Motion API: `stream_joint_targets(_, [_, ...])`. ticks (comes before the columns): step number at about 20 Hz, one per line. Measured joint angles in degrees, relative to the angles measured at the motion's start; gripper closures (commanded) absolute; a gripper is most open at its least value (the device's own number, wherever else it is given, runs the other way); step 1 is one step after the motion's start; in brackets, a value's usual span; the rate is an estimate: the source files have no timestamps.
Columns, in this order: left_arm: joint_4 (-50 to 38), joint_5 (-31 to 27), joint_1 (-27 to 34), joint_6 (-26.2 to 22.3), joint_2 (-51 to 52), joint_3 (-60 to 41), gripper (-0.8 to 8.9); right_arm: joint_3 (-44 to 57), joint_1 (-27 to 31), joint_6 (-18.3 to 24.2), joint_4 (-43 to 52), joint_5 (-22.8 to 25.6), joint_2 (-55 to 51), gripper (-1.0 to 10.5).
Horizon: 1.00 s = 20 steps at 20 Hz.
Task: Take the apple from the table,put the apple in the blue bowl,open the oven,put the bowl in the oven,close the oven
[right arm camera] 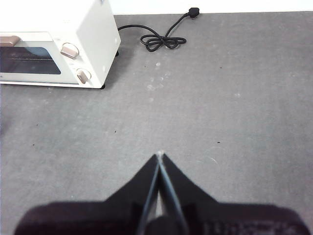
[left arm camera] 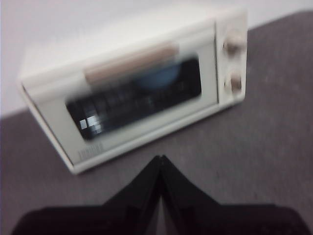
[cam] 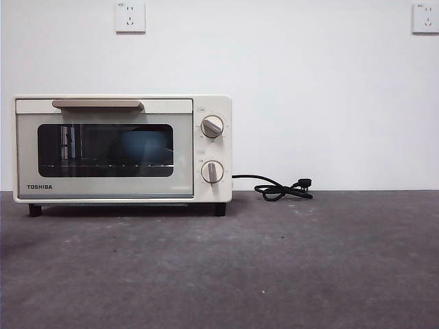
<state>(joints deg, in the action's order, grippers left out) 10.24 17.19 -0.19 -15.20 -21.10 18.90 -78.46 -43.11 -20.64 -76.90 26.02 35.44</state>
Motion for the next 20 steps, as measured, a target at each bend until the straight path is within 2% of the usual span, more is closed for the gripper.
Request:
stream_joint_targets(3, [-2.9, -2.4, 0.0, 1.0, 8.8, -7.1, 8.17, 0.0, 0.0, 0.0, 0.0, 0.0, 0.0, 9.5])
stream_joint_targets(6, [-4.0, -5.9, 0.0, 4.2, 15.8, -12.5, 8.17, 0.0, 0.0, 0.0, 0.0, 0.0, 0.0, 9.5])
stream_joint_targets(9, [-4.2, -6.5, -0.1, 6.8, 20.7, -16.9, 8.17, 0.0, 0.0, 0.0, 0.0, 0.0, 0.0, 9.5])
stream_joint_targets(14, [-2.2, -10.8, -1.3, 8.7, 20.7, -17.9, 8.17, 0.0, 0.0, 0.0, -0.1, 0.1, 0.0, 9.5])
stream_joint_targets(20, [-1.4, -11.1, -3.4, 8.9, 20.7, -17.9, 8.17, 0.0, 0.0, 0.0, -0.1, 0.1, 0.0, 9.5])
